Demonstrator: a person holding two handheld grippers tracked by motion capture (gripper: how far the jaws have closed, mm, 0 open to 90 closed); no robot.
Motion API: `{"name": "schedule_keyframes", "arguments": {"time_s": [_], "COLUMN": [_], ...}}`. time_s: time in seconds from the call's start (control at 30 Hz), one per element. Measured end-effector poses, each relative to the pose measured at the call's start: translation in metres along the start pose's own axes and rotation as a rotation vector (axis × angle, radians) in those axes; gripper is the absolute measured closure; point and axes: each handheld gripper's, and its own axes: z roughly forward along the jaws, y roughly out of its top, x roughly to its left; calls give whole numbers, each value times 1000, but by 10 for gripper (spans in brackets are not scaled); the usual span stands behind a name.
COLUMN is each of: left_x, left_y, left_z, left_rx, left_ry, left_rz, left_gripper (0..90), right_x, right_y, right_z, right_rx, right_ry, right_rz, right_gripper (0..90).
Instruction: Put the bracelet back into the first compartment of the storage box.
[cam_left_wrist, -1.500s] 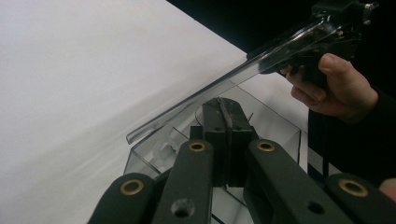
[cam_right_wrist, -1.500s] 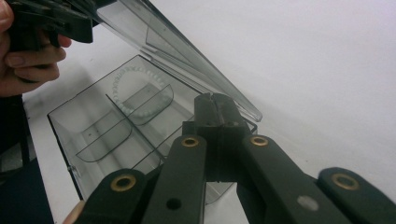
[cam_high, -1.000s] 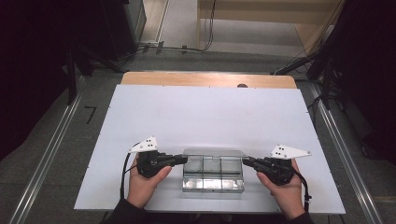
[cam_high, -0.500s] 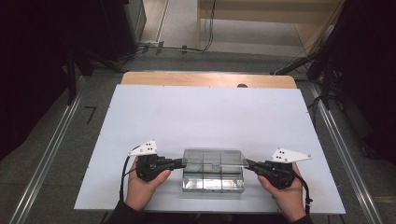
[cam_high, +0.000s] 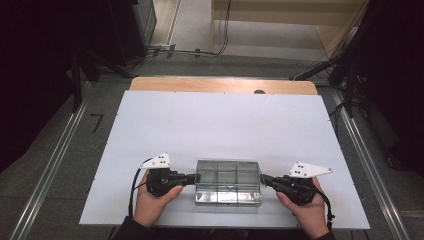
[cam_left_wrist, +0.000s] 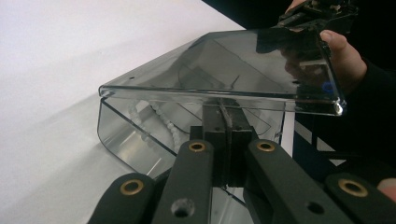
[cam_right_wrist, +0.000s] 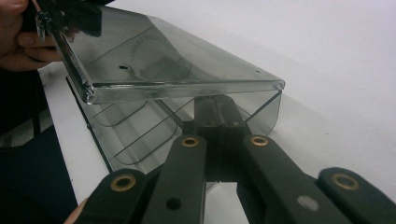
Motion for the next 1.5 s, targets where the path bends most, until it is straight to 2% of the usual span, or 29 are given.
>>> {"name": "schedule_keyframes", "arguments": {"time_s": [0.2,1.0,1.13,1.5], "left_x": [3,8,9,11], "left_y": [-2,-5,-5,-6], "left_z": [0,2,2,0], "left_rx": [20,96,98,115], "left_ry": [-9,6,-6,5], "left_rz": [-2,17,12,18], "left_gripper": [900,900,900,900], "right_x": [0,-3,-4,-7], "right_y": [-1,-6,-7,-8], "right_z": [2,8,8,8], "right_rx": [9,51,53,61], "right_ry": [5,15,16,12], "right_rz": [-11,-45,-41,-46], "right_gripper": [881,881,881,881]}}
